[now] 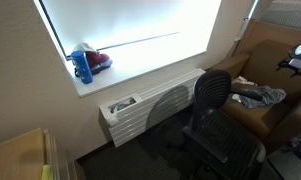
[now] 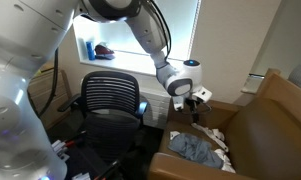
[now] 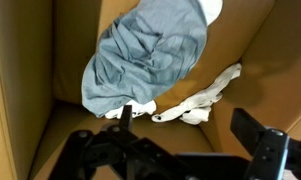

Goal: Get the blue object from the right eat and put it on the headrest of the left chair

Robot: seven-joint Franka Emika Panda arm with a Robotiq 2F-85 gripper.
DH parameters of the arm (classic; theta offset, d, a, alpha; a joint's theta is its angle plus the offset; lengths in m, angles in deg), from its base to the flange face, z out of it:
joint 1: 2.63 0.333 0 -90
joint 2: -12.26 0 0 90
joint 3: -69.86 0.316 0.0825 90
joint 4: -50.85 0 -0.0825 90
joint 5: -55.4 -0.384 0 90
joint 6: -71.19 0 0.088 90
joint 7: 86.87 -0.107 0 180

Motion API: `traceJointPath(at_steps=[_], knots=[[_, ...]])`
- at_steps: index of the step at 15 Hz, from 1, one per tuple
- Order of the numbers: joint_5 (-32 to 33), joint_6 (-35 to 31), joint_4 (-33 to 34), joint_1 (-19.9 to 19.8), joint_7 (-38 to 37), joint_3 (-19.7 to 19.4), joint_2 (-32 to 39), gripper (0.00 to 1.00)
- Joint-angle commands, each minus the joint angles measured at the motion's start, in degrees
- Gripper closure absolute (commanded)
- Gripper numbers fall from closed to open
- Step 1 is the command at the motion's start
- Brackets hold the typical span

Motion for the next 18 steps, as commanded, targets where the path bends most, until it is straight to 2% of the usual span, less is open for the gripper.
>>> traceJointPath(at_steps=[1, 2, 3, 6, 7, 9, 15, 16, 18], knots=[[-2.1, 2.7, 14.5, -0.1, -7.9, -4.8, 11.2, 0.0], [-1.3, 0.5, 6.8, -1.0, -3.4, -2.2, 5.7, 0.0], [-1.2, 0.6, 9.0, -1.1, -4.0, -3.1, 7.7, 0.0], [-1.2, 1.2, 9.2, -0.4, -4.6, -3.3, 8.1, 0.0], [-2.6, 3.9, 12.7, 0.9, -9.7, -5.1, 10.9, 0.0], [-4.1, 7.4, 21.4, -0.4, -15.4, -6.1, 17.9, 0.0], [-2.4, 19.2, 38.2, -2.5, -35.1, -12.6, 32.4, 0.0], [-1.6, 14.5, 30.7, -2.4, -30.7, -10.3, 27.0, 0.0], [-1.0, 16.6, 35.1, -3.0, -34.3, -11.4, 30.9, 0.0]])
